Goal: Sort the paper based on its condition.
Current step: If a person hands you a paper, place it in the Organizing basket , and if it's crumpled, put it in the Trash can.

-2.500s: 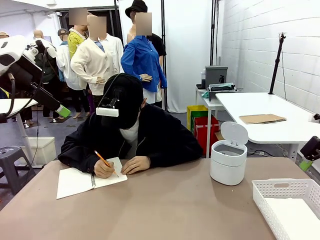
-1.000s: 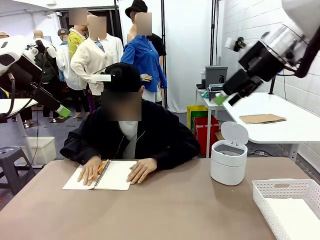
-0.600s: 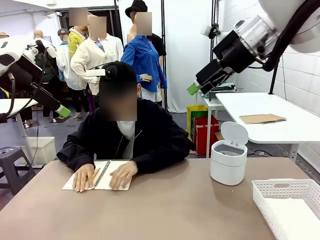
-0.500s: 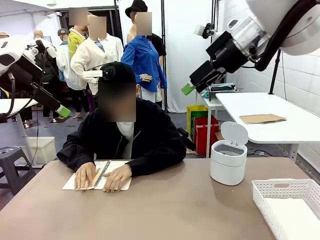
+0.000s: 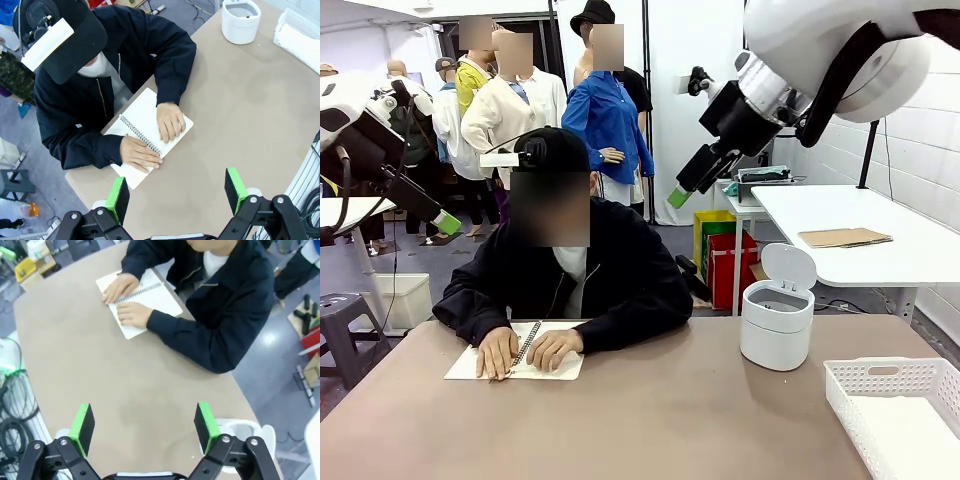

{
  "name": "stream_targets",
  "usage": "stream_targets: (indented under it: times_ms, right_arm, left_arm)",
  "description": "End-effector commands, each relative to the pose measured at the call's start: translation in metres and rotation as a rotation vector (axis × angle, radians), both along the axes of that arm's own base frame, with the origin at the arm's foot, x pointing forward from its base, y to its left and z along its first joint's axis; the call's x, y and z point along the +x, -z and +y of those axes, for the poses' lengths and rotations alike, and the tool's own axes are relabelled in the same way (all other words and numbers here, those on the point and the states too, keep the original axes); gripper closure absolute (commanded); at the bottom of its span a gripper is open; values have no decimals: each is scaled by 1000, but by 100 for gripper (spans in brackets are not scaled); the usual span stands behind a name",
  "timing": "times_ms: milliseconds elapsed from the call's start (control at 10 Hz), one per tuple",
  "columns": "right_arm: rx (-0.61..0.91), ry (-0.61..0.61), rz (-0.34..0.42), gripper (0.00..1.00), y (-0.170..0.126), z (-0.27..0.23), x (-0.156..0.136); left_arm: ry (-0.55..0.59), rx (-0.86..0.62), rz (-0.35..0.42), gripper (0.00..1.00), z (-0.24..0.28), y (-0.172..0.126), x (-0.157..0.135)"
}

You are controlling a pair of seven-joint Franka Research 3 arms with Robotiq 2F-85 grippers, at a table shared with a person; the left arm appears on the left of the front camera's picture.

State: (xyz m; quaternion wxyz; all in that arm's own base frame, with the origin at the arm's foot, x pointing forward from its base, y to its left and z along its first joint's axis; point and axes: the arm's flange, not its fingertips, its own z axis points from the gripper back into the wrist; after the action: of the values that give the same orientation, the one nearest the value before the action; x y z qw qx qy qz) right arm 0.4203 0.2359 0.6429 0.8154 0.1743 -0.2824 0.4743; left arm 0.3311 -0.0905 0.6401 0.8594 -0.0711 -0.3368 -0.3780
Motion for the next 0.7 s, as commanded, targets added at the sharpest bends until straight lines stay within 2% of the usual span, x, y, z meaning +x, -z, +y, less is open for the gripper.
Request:
stream_targets:
  times_ms: [0, 300, 400, 600]
  right_arm:
    - [-39, 2, 25, 0, -8, 6, 8]
    - [-68, 12, 39, 0, -7, -12, 12]
    - [-37, -2, 6, 0, -2, 1, 8]
    - [-37, -2, 6, 0, -2, 1, 8]
  left_arm:
    - [-7, 9, 3, 0, 1, 1, -1]
    - [-7, 9, 3, 0, 1, 1, -1]
    - [-7, 9, 3, 0, 1, 1, -1]
    - [-7, 9, 3, 0, 1, 1, -1]
